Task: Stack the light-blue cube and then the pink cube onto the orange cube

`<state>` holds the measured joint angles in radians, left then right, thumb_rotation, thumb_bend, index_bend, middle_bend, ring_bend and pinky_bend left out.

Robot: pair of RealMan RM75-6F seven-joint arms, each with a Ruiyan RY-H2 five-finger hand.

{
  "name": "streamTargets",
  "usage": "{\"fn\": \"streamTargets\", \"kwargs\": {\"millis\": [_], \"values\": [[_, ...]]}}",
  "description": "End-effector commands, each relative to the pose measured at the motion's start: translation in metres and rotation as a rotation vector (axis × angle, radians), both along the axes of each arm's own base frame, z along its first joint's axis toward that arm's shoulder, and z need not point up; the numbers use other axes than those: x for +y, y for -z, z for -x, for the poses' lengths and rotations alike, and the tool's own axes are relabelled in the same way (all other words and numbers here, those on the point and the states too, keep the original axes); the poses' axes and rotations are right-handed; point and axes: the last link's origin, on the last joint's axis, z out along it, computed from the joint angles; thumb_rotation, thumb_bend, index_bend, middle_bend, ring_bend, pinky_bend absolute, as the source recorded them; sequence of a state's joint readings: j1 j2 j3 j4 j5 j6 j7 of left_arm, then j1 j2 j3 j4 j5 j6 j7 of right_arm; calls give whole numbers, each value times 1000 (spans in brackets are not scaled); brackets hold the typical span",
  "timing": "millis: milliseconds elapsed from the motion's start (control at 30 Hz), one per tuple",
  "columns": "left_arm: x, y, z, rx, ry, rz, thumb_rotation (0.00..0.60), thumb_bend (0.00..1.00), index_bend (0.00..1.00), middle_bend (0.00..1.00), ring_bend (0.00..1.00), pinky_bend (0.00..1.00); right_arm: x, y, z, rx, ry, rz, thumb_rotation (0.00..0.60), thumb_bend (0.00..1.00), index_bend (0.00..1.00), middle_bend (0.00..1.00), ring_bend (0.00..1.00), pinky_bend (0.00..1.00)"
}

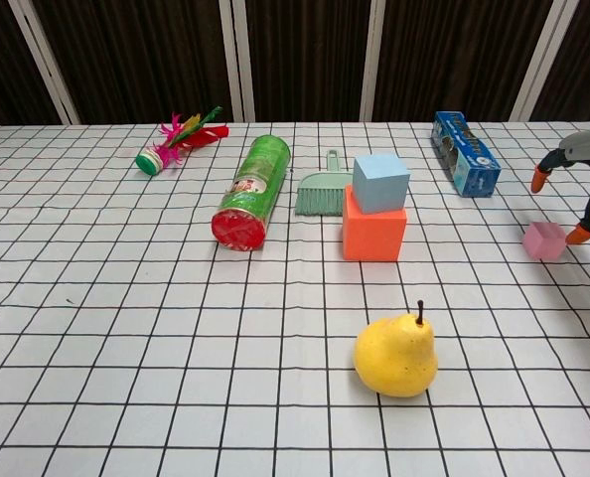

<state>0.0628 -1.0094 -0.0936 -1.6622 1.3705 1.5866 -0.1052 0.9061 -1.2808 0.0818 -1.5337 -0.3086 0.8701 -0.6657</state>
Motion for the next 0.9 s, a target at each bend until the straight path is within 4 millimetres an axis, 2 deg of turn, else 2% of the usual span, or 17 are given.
{"fn": "streamTargets", "kwargs": {"millis": [33,500,900], "values": [[-1,0,-1,-1,1,-5,600,161,135,0,0,0,0,3,4,-3,6,-8,600,235,252,38,14,45],[1,5,-3,12,4,8,600,161,135,0,0,0,-4,3,12,-22,14,0,600,236,315,38,13,45],[2,7,-3,21,-7,10,600,161,135,0,0,0,-6,8,21,-20,29,-10,600,274,345,38,14,45]]}}
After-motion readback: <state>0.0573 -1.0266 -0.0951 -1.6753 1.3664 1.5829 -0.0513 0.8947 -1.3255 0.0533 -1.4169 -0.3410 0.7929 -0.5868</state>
